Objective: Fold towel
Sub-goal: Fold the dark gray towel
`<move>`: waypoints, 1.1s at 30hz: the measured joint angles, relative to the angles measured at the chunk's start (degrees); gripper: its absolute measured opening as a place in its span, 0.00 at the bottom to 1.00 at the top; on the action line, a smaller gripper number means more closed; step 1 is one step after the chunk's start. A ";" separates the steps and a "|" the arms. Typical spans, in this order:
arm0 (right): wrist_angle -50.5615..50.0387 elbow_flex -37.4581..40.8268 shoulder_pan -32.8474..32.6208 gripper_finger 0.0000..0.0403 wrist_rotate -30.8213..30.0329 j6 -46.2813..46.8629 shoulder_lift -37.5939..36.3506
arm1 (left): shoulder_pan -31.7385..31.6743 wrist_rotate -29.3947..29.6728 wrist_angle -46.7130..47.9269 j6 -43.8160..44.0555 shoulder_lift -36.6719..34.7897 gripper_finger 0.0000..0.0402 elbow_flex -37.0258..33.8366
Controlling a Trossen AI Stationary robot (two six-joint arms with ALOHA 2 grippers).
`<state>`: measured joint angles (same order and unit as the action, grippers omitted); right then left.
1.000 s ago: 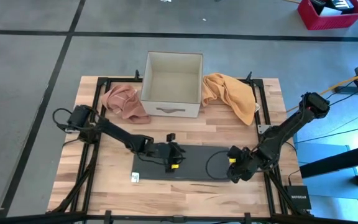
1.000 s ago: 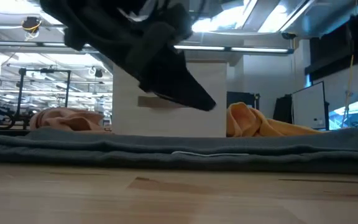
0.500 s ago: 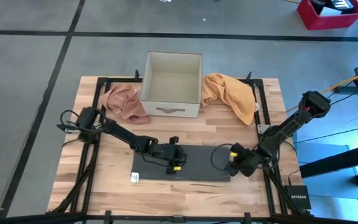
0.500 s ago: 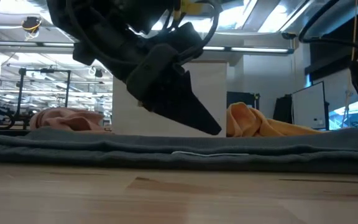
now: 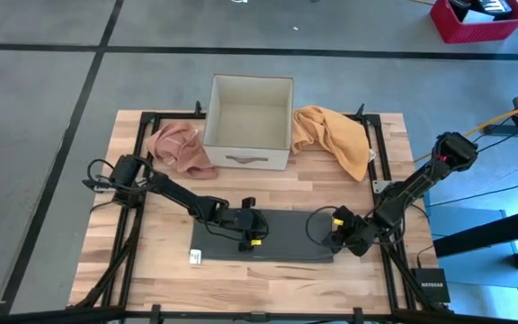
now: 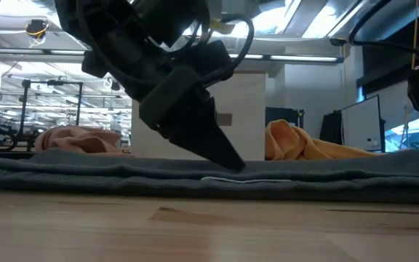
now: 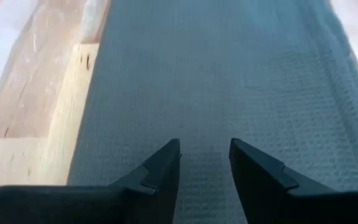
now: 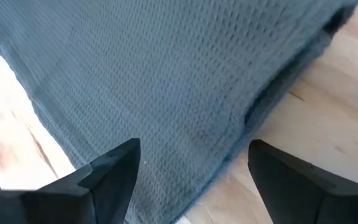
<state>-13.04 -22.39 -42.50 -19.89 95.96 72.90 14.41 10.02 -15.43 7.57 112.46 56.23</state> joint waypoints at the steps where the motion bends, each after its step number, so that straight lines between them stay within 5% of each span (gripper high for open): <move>1: -0.05 0.00 0.03 0.74 -0.19 -0.05 0.00 | 0.00 0.00 0.37 0.10 0.00 0.33 0.00; 13: 1.05 0.02 0.15 0.73 -2.19 -0.26 0.15 | 0.00 0.20 0.36 1.49 0.00 0.33 0.00; 33: 8.27 -0.06 0.15 0.49 -11.28 -0.62 8.89 | -0.01 0.20 -0.16 1.36 0.00 0.33 0.00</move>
<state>-4.77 -22.45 -42.35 -31.17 95.34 81.79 14.40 10.22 -15.59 8.93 112.46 56.23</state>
